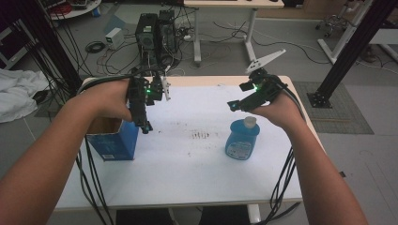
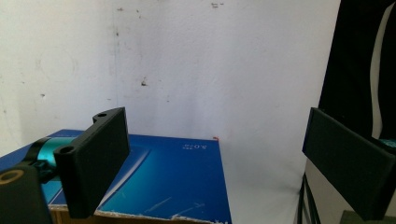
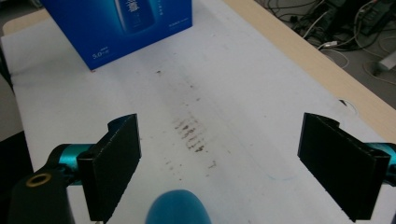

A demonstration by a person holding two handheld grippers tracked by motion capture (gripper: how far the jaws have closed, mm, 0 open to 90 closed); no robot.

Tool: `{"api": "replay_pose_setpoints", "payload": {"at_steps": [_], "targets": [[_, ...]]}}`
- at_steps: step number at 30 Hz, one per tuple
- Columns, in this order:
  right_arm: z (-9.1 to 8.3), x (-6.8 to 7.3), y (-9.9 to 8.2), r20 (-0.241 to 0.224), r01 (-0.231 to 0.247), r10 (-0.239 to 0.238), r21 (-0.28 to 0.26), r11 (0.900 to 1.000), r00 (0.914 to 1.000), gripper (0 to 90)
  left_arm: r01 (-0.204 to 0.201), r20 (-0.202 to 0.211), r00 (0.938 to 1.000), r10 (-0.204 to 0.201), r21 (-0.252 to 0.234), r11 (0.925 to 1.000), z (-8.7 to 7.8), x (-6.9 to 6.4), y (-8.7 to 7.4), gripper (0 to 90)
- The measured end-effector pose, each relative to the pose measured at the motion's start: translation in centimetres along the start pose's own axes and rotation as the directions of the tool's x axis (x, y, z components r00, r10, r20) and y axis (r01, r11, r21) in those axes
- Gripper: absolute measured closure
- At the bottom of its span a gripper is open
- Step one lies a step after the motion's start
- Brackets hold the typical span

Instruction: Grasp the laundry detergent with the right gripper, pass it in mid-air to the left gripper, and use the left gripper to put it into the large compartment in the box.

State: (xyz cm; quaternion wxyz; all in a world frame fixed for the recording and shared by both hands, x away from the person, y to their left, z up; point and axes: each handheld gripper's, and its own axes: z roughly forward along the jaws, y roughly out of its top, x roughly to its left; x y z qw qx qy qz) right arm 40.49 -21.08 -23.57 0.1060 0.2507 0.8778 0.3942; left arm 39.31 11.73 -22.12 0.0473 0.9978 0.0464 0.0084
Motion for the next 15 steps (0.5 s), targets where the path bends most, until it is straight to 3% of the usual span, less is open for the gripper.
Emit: {"api": "replay_pose_setpoints", "payload": {"at_steps": [12, 15], "targets": [[-3.6, -2.8, -4.2, 0.078, -0.081, 0.086, -0.069, 0.9943, 0.9932, 12.6, 0.000, 0.003, 1.0000, 0.000, -0.002, 1.0000, 0.1, 0.3, 0.2, 7.4], [-6.3, -3.9, -8.2, 0.123, -0.127, 0.137, -0.087, 0.9881, 0.9829, 12.5, 0.000, 0.000, 1.0000, 0.000, 0.003, 1.0000, 0.1, 0.2, 0.1, 7.4]]}}
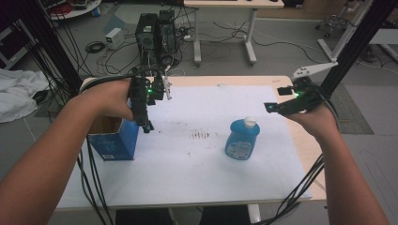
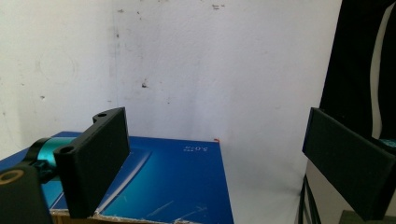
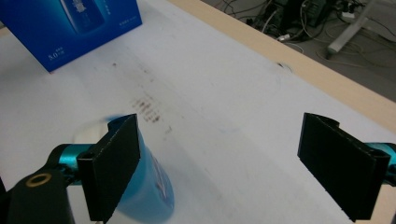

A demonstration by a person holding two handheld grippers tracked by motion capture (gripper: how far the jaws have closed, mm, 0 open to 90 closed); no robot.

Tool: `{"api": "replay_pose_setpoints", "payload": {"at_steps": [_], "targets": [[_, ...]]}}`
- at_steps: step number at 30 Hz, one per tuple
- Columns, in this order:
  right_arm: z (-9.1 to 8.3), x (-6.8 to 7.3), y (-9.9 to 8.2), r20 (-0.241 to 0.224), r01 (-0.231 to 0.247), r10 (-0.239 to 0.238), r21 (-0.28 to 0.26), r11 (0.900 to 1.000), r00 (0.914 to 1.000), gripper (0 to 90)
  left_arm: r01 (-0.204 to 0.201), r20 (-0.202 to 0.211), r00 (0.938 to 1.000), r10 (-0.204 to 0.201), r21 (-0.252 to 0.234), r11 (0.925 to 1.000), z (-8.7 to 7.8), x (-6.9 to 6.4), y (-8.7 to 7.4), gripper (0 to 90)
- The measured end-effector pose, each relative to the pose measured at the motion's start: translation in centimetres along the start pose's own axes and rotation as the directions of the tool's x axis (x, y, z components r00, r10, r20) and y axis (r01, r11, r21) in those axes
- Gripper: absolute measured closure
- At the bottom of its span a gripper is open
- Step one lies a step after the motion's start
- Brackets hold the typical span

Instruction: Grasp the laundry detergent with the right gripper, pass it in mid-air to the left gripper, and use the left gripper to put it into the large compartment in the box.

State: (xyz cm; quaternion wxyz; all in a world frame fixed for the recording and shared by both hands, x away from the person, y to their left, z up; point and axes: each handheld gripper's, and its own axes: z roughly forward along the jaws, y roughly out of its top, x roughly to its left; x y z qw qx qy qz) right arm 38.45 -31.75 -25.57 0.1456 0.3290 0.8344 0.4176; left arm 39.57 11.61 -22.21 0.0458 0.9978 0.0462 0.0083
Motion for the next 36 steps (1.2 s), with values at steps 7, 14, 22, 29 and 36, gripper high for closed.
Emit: {"api": "replay_pose_setpoints", "payload": {"at_steps": [7, 14, 22, 29, 36], "targets": [[-2.4, -0.2, -5.5, 0.004, -0.019, 0.019, 0.007, 0.9998, 0.9998, 12.5, -0.005, -0.003, 1.0000, 0.005, -0.005, 1.0000, 0.0, -0.2, 0.1, 7.4], [-1.8, 1.5, -9.8, -0.053, 0.024, -0.024, 0.013, 0.9996, 0.9983, 12.5, -0.004, -0.001, 1.0000, 0.004, 0.008, 1.0000, 0.2, -0.6, 0.2, 7.4], [2.1, 3.1, -11.3, -0.134, 0.065, -0.060, 0.032, 0.9973, 0.9892, 12.5, -0.009, -0.003, 1.0000, 0.009, 0.007, 0.9999, 0.3, -0.8, 0.3, 7.5], [6.1, 4.2, -10.6, -0.184, 0.090, -0.082, 0.036, 0.9953, 0.9795, 12.5, -0.006, -0.004, 1.0000, 0.006, 0.004, 1.0000, 0.3, -0.9, -0.2, 7.4], [8.3, 4.6, -9.9, -0.198, 0.100, -0.092, 0.032, 0.9944, 0.9760, 12.5, -0.001, -0.002, 1.0000, 0.001, -0.001, 1.0000, 0.5, -0.9, -0.7, 7.4]]}}
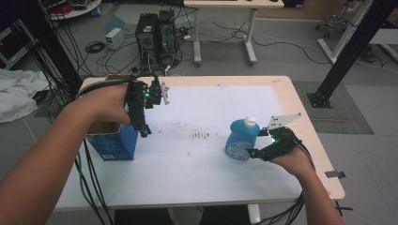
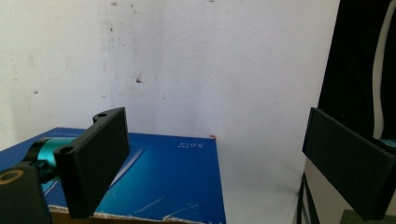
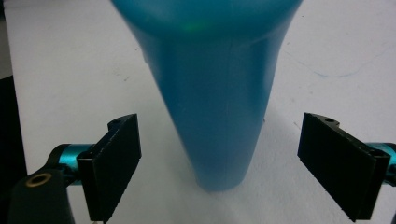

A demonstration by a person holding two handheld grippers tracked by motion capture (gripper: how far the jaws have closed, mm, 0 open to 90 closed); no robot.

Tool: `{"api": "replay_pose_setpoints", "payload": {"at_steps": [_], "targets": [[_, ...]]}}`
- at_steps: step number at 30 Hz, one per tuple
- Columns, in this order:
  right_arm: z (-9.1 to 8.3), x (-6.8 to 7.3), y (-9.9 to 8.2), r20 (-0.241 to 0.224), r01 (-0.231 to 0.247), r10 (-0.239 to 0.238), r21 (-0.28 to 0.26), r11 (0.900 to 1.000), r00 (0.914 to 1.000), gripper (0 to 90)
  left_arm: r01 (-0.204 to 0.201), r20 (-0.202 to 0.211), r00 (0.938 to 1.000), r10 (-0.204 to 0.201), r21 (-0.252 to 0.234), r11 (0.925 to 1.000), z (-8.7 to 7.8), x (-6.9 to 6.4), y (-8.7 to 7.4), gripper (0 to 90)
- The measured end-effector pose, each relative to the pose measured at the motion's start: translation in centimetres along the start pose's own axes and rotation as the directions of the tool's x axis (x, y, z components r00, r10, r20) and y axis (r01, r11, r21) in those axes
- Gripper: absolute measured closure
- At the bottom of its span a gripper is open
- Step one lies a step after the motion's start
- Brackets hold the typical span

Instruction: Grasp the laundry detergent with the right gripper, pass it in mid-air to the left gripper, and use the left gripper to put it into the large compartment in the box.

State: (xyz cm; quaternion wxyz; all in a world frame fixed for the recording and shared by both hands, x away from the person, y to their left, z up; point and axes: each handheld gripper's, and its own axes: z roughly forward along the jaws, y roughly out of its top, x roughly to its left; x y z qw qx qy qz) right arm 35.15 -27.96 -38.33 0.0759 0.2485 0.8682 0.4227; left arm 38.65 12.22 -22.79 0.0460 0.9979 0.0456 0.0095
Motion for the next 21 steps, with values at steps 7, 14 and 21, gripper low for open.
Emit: {"api": "replay_pose_setpoints", "payload": {"at_steps": [7, 14, 21], "targets": [[1.5, 0.0, -0.4, -0.032, -0.015, 0.014, -0.029, 0.9995, 0.9994, 12.5, 0.004, -0.001, 1.0000, -0.004, -0.005, 1.0000, 0.0, 0.1, -0.4, 7.4], [2.4, 0.1, -0.4, -0.036, 0.002, -0.004, -0.049, 0.9988, 0.9993, 12.6, 0.005, -0.003, 1.0000, -0.005, -0.006, 1.0000, 0.0, 0.1, -0.4, 7.4], [3.0, -0.1, -0.4, -0.044, 0.002, -0.005, -0.070, 0.9975, 0.9990, 12.6, 0.003, -0.001, 1.0000, -0.003, -0.004, 1.0000, 0.0, 0.1, -0.4, 7.4]]}}
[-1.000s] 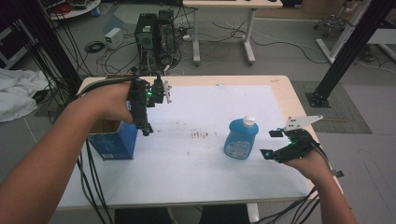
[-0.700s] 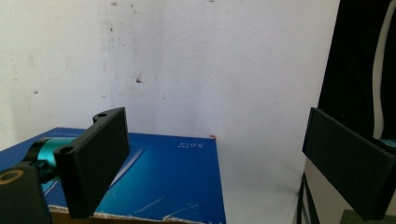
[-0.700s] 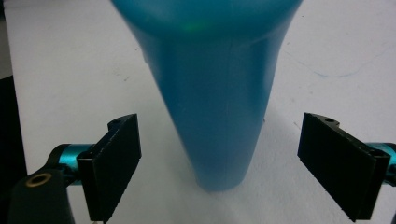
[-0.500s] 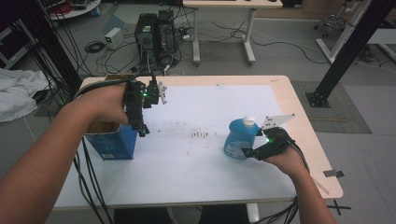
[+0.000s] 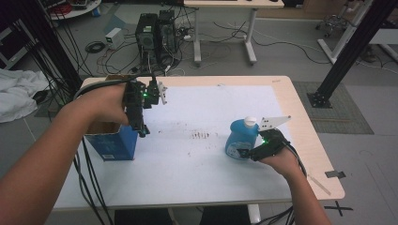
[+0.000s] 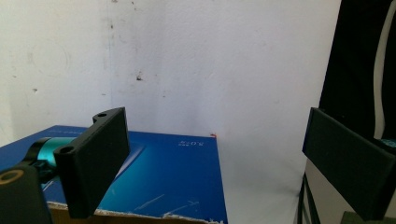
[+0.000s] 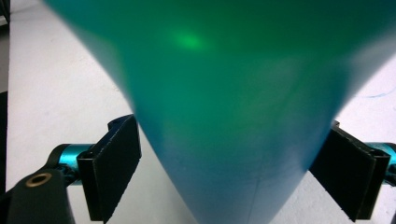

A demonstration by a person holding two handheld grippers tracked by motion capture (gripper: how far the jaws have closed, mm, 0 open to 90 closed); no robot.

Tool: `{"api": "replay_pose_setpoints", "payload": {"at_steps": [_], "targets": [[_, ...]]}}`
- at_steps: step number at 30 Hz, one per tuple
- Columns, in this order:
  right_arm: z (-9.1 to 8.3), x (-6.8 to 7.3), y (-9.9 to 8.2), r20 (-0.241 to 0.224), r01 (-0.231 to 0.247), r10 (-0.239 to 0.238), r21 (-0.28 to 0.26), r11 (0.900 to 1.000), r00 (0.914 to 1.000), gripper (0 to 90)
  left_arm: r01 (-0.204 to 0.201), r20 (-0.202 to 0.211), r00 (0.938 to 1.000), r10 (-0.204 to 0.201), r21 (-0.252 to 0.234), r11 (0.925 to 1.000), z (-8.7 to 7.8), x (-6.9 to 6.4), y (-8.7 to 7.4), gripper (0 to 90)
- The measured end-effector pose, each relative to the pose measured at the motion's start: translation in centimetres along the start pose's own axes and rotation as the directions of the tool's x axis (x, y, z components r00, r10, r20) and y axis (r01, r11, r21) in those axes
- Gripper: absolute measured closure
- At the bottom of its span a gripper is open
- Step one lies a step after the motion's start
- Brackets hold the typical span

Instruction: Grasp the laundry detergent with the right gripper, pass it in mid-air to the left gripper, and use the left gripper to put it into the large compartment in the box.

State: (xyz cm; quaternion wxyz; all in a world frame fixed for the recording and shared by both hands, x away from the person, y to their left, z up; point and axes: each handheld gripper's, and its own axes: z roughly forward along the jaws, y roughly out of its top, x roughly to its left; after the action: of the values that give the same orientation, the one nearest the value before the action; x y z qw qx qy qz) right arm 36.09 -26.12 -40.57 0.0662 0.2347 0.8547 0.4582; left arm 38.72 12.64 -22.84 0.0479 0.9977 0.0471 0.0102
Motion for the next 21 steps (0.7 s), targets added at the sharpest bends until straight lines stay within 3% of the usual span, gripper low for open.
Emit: {"api": "replay_pose_setpoints", "payload": {"at_steps": [5, 7, 21], "targets": [[0.08, -0.12, -0.14, 0.006, -0.005, 0.005, -0.006, 1.0000, 1.0000, 13.0, 0.002, -0.002, 1.0000, -0.002, -0.004, 1.0000, 0.02, 0.04, -0.01, 7.4], [0.04, -0.13, -0.16, 0.019, 0.003, -0.003, -0.004, 1.0000, 0.9998, 17.8, 0.001, -0.002, 1.0000, -0.001, -0.004, 1.0000, 0.02, 0.07, 0.00, 7.4], [0.20, -0.40, -0.25, -0.010, 0.015, -0.015, -0.032, 0.9994, 0.9998, 27.3, -0.003, 0.004, 1.0000, 0.003, 0.006, 1.0000, 0.28, 0.26, 0.33, 7.4]]}}
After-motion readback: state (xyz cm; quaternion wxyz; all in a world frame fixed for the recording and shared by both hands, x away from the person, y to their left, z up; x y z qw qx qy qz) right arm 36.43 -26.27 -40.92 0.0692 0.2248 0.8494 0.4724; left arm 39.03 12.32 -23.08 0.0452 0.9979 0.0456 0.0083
